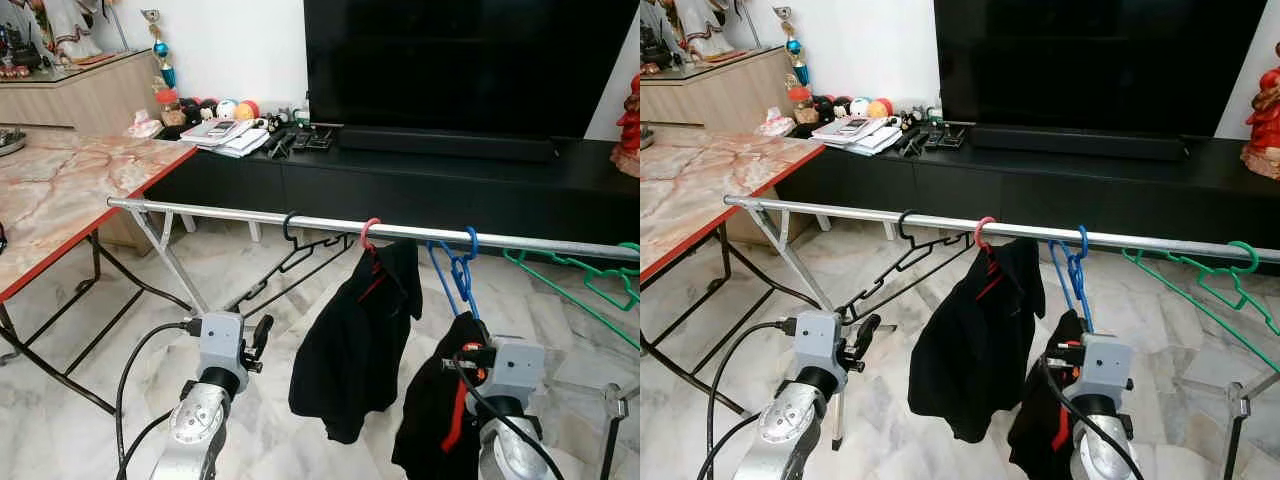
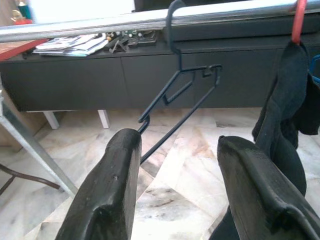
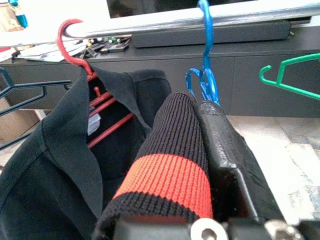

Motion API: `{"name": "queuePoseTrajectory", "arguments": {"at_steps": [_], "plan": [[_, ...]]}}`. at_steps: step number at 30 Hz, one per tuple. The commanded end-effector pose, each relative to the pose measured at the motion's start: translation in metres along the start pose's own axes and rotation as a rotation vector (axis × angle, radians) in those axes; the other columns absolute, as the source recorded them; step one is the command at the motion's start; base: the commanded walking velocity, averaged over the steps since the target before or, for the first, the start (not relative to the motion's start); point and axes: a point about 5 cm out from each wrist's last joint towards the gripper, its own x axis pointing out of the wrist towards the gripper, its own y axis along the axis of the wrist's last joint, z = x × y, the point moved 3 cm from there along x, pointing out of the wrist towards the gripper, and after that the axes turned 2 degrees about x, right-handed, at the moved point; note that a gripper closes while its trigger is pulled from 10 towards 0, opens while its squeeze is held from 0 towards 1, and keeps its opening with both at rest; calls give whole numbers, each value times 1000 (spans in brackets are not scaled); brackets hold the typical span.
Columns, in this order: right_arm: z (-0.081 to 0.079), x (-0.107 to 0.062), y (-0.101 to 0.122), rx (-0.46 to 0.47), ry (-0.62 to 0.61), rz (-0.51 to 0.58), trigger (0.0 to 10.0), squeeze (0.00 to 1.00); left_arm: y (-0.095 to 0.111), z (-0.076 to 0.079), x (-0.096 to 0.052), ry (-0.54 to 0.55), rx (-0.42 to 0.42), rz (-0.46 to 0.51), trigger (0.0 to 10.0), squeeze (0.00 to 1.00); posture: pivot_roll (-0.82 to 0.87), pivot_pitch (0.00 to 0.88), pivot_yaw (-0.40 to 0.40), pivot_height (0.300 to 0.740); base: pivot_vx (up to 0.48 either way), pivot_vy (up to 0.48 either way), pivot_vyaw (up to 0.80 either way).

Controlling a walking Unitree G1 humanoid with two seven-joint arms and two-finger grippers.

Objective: Hang hanger

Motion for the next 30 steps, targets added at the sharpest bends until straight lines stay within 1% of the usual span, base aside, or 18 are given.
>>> {"name": "queuePoseTrajectory", "arguments": {"at_steps": [1, 4, 14, 19, 21, 22, 23, 25, 26, 27, 30], "plan": [[-1, 4, 10, 8, 4, 42, 10000, 0, 6, -2, 2, 11, 7, 21, 10000, 0, 67, 0, 47, 740, 0, -465, 0], [-2, 5, 10, 9, 8, 43, 10000, 0, 6, -2, 2, 12, 5, 22, 10000, 0, 71, 0, 41, 740, 0, -465, 0], [-12, 2, 8, 26, 51, 33, 10000, 0, 5, -4, -1, 30, 4, 22, 10000, 0, 76, 0, 30, 740, 0, -465, 0], [-13, 1, 7, 31, 63, 28, 10000, 0, 6, -3, -1, 32, 0, 23, 10000, 0, 75, 0, 28, 740, 0, -466, 0], [-11, 0, 6, 30, 56, 26, 10000, 0, 6, -3, -1, 32, -1, 24, 10000, 0, 73, 0, 25, 740, 0, -465, 0], [-6, -1, 5, 32, 37, 19, 10000, 0, 6, -3, 0, 33, -2, 25, 10000, 0, 70, 0, 25, 740, 0, -465, 0], [-6, -1, 5, 32, 37, 19, 10000, 0, 6, -3, 0, 33, -2, 25, 10000, 0, 70, 0, 25, 740, 0, -465, 0], [-1, -2, 3, 40, 14, 9, 10000, 0, 6, -2, -1, 35, -4, 24, 10000, 0, 66, 0, 28, 740, 0, -465, 0], [-1, -2, 3, 40, 14, 9, 10000, 0, 6, -2, -1, 35, -4, 24, 10000, 0, 66, 0, 28, 740, 0, -465, 0], [3, -4, 0, 61, -3, -2, 10000, 0, 5, -3, -1, 34, -3, 22, 10000, 0, 61, 0, 31, 740, 0, -450, -800], [6, -5, -1, 73, -17, -9, 10000, 0, 5, -3, -1, 33, -1, 20, 10000, 0, 61, 0, 32, 740, 0, -435, -800]]}}
